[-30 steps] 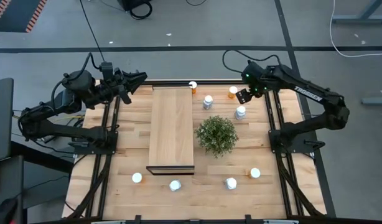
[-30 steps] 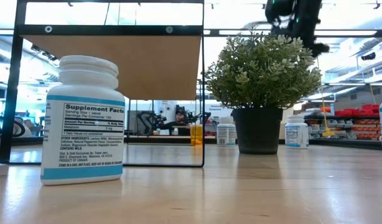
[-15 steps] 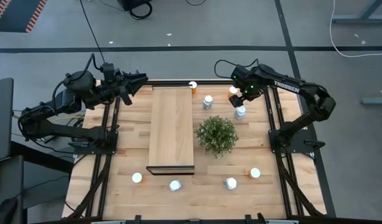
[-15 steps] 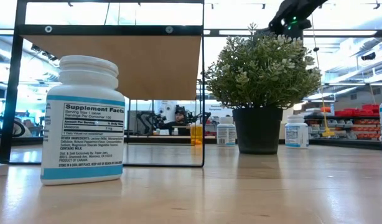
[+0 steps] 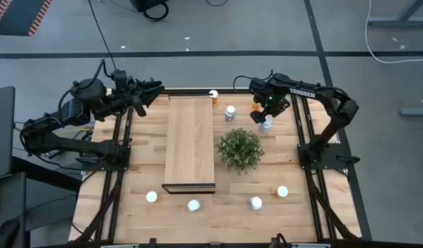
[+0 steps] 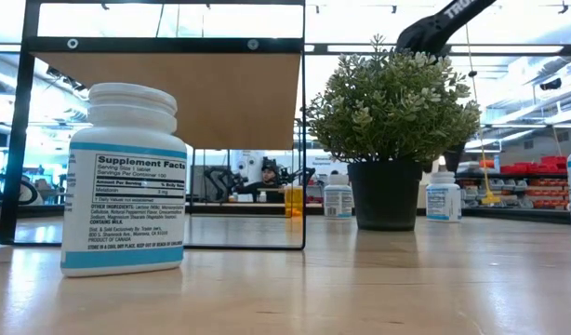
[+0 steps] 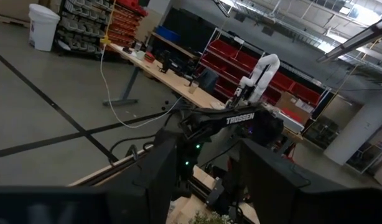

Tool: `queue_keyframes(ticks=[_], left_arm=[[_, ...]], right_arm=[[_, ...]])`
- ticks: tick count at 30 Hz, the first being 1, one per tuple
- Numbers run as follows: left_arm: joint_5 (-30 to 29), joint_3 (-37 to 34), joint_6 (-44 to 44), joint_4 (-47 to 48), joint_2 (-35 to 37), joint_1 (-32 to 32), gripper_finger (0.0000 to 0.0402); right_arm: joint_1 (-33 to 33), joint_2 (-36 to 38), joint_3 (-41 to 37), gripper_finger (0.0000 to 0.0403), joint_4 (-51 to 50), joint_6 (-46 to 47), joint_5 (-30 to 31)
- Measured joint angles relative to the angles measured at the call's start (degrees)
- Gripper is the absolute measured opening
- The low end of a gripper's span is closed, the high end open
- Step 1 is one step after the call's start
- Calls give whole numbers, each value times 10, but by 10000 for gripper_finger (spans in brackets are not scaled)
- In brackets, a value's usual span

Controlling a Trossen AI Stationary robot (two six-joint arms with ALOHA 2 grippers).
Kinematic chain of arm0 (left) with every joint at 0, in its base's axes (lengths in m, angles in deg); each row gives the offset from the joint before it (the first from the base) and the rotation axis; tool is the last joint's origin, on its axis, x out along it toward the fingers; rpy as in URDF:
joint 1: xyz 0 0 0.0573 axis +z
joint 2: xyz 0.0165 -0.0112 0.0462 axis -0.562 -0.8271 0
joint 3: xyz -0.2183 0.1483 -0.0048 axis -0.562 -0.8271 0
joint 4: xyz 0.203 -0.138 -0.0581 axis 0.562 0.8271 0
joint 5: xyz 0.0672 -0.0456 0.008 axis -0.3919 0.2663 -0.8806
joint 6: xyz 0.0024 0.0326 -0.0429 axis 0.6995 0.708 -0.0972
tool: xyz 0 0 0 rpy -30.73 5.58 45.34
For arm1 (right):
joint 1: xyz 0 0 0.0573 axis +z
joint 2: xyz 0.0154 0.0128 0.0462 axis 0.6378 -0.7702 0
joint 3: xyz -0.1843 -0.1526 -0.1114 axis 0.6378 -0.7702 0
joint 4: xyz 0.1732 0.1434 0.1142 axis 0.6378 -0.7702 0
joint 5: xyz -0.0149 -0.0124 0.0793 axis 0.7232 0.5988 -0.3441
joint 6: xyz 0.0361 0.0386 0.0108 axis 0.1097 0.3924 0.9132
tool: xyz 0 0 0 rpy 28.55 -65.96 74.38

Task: Pick and place medicine bottles onto shelf by color
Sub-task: Put the top right white pill bottle on the shelf

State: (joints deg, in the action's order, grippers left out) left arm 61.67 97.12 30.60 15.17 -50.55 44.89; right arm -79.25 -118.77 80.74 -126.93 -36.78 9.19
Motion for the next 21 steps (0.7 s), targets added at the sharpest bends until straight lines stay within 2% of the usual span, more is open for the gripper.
queue_keyframes(ticks=[8, 21], left_arm=[[1, 0, 0, 0, 0, -1, 187], [8, 0, 0, 3, 0, -1, 193]], right_arm=[[-2, -7, 0, 319, 2, 10, 13], [-5, -7, 0, 295, 18, 38, -2]])
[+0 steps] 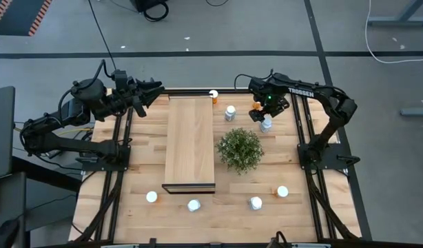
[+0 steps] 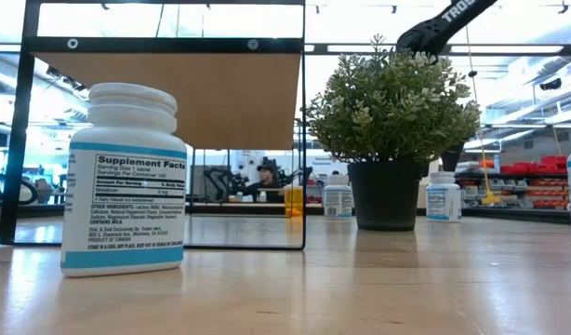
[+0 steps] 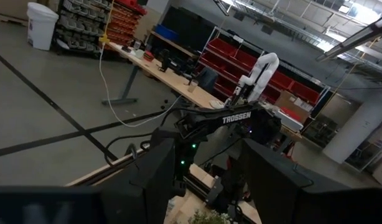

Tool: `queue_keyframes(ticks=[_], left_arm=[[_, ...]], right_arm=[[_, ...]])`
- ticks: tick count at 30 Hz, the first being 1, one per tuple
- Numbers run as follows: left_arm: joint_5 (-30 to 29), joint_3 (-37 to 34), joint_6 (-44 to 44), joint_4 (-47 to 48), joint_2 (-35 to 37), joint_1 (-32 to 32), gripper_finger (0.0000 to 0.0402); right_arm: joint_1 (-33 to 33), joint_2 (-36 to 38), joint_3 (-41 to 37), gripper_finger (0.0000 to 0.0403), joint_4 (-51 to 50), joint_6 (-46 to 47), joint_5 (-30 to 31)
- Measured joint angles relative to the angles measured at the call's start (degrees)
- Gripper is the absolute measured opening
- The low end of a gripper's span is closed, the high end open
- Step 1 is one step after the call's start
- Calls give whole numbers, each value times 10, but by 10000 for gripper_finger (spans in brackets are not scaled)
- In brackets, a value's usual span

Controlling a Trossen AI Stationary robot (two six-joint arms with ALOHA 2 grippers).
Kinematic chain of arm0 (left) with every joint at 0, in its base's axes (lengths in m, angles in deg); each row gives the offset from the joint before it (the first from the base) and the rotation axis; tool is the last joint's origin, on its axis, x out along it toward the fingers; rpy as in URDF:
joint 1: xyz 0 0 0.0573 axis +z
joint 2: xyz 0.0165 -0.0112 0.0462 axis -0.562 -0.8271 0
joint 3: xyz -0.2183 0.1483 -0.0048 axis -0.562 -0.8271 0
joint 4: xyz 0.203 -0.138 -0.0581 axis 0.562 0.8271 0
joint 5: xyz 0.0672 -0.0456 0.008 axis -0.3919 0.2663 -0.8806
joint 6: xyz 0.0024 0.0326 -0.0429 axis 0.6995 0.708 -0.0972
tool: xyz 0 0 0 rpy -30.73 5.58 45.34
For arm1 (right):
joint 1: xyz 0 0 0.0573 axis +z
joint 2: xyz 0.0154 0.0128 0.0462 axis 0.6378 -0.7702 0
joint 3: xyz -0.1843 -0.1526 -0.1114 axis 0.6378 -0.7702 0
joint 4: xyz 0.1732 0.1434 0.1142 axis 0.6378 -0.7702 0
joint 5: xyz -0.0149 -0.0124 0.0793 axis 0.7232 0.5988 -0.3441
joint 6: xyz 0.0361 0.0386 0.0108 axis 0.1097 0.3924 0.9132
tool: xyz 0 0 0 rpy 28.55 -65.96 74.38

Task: Pick and place medicine bottles onto shelf by color
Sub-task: Put the top right white pill bottle on the shelf

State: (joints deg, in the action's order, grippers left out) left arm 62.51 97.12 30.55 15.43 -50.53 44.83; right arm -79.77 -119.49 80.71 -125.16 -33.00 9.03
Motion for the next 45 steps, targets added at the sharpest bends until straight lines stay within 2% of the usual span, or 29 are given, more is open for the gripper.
queue_keyframes(ticks=[11, 25, 30, 39, 45], left_arm=[[11, 0, -11, 2, 0, 0, 192], [15, 0, -15, 17, 0, 0, 196], [15, 0, -15, 23, 0, 0, 194], [15, 0, -15, 29, 0, 0, 193], [15, 0, -19, 55, 0, 0, 189]], right_arm=[[-1, 0, -59, 289, 8, 28, -30], [3, 0, -49, 286, 34, 32, -18], [3, 0, -49, 264, 35, 21, -17], [3, 1, -49, 188, 34, 19, -16], [3, 1, -49, 192, 9, 6, -18]])
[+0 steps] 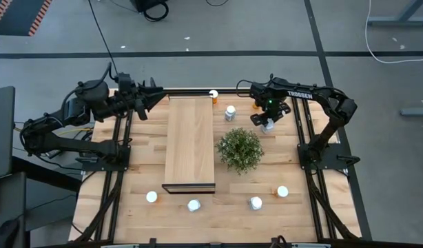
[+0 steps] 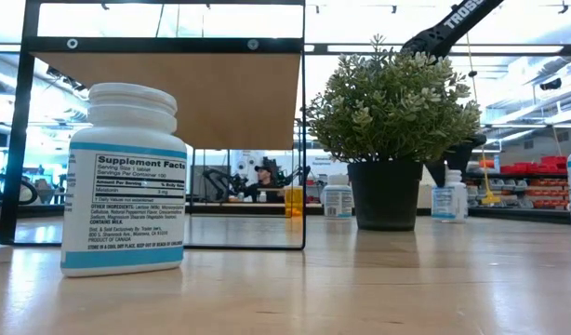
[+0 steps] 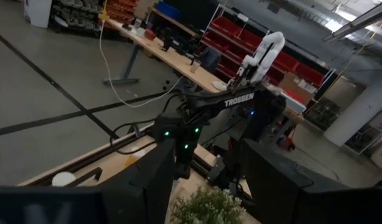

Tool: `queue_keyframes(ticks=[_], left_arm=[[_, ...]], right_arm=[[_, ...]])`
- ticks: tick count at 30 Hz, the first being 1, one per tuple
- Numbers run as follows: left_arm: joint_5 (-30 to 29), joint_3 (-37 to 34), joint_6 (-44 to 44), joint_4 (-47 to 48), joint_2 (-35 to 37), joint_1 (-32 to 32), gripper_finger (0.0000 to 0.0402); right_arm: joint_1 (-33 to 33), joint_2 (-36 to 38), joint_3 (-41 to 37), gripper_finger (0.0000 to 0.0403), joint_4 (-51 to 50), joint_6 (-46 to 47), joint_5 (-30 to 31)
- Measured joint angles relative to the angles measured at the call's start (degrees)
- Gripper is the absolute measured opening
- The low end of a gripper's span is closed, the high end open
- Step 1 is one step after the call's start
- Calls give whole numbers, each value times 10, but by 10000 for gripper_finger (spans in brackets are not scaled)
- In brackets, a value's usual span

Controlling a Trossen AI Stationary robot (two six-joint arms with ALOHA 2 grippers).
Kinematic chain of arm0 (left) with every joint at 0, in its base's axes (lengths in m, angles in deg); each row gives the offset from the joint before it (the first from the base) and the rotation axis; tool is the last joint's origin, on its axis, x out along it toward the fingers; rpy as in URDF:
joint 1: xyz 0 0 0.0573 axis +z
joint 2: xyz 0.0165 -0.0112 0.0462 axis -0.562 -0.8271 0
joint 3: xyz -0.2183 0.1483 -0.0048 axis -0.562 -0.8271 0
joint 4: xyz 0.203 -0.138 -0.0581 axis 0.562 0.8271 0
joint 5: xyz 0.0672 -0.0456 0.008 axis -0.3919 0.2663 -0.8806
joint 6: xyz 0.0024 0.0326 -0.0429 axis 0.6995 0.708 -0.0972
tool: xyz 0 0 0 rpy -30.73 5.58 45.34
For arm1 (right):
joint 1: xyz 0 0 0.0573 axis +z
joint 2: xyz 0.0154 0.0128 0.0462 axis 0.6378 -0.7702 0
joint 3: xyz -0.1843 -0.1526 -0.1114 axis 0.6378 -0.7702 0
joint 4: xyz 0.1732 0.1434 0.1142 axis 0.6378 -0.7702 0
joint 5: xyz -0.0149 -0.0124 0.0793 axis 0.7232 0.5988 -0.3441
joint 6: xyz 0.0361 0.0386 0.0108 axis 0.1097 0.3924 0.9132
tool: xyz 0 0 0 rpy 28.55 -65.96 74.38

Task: Pick and place medicine bottles onto shelf by color
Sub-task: Put the top right white pill bottle on the shelf

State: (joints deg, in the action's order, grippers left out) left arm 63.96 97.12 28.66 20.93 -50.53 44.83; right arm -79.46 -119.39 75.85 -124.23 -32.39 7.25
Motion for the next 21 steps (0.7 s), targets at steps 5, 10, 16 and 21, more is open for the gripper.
queue_keyframes(ticks=[5, 10, 16, 21], left_arm=[[0, 0, -11, 6, 0, 0, 186], [0, 0, -10, 6, 0, 0, 190], [0, 0, -5, 7, 0, 0, 184], [-1, 0, 20, 10, 0, 0, 185]], right_arm=[[6, 14, 30, 200, -46, -11, -12], [26, 32, 124, 195, -88, -8, -12], [85, 28, 276, 198, -114, -38, 10], [142, 13, 366, 199, -123, -18, 13]])
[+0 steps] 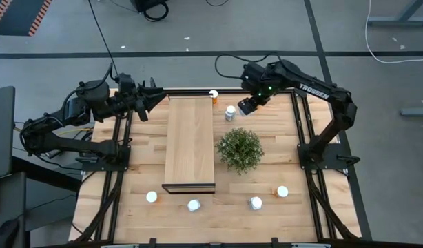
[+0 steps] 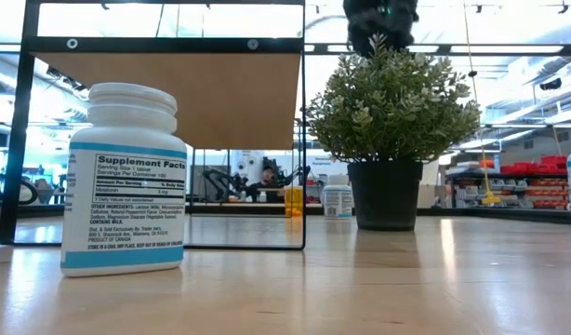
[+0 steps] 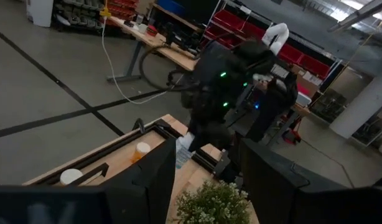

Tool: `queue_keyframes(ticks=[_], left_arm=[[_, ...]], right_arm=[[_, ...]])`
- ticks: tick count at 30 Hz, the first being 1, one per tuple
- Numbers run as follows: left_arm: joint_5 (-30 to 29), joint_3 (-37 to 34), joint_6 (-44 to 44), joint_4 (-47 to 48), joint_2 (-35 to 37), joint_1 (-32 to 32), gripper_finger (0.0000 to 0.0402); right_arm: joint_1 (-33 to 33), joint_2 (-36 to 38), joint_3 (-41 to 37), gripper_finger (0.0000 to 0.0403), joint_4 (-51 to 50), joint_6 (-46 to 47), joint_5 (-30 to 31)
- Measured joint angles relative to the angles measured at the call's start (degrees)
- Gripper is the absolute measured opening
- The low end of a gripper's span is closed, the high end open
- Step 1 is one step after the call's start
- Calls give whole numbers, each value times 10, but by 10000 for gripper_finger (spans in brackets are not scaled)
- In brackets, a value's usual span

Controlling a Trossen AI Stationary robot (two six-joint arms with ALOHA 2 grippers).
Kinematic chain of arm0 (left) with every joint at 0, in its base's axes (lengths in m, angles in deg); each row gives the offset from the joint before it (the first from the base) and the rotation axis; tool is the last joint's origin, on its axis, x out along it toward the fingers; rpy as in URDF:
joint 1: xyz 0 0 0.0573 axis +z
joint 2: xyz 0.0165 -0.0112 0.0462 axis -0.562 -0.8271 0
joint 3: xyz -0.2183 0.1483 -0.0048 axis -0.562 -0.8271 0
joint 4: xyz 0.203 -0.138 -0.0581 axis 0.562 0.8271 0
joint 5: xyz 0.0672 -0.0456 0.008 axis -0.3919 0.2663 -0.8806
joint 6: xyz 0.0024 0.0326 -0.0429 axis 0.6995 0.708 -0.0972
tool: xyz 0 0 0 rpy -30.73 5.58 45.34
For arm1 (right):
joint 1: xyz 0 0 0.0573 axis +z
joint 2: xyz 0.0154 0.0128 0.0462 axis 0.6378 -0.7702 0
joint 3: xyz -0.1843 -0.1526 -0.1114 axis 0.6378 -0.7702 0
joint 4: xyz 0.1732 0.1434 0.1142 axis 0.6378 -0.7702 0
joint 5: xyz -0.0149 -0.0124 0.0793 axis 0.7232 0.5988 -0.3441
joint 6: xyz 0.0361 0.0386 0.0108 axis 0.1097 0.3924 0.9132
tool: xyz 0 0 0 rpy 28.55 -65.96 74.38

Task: Pick and place medicine bottles onto shelf by color
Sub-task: Put the top right white pill bottle on the shelf

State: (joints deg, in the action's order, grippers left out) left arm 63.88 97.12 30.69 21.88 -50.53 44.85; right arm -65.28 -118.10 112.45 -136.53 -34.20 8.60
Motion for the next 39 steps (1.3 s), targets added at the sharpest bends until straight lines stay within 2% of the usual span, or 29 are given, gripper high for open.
queue_keyframes(ticks=[8, 15, 22, 32, 39], left_arm=[[6, 0, 1, 3, 0, 0, 186], [53, 0, 1, 47, 13, 0, 188], [99, 1, 1, 80, 27, 0, 178], [112, 1, 1, 114, 30, 0, 176], [131, 1, 41, 228, 11, -10, 178]], right_arm=[[100, -94, 181, 200, 4, 44, -11], [163, -216, 343, 199, -50, 79, 5], [200, -247, 331, 200, -59, 111, 2], [222, -249, 331, 200, -3, 151, 3], [226, -250, 331, 200, 5, 173, 20]])
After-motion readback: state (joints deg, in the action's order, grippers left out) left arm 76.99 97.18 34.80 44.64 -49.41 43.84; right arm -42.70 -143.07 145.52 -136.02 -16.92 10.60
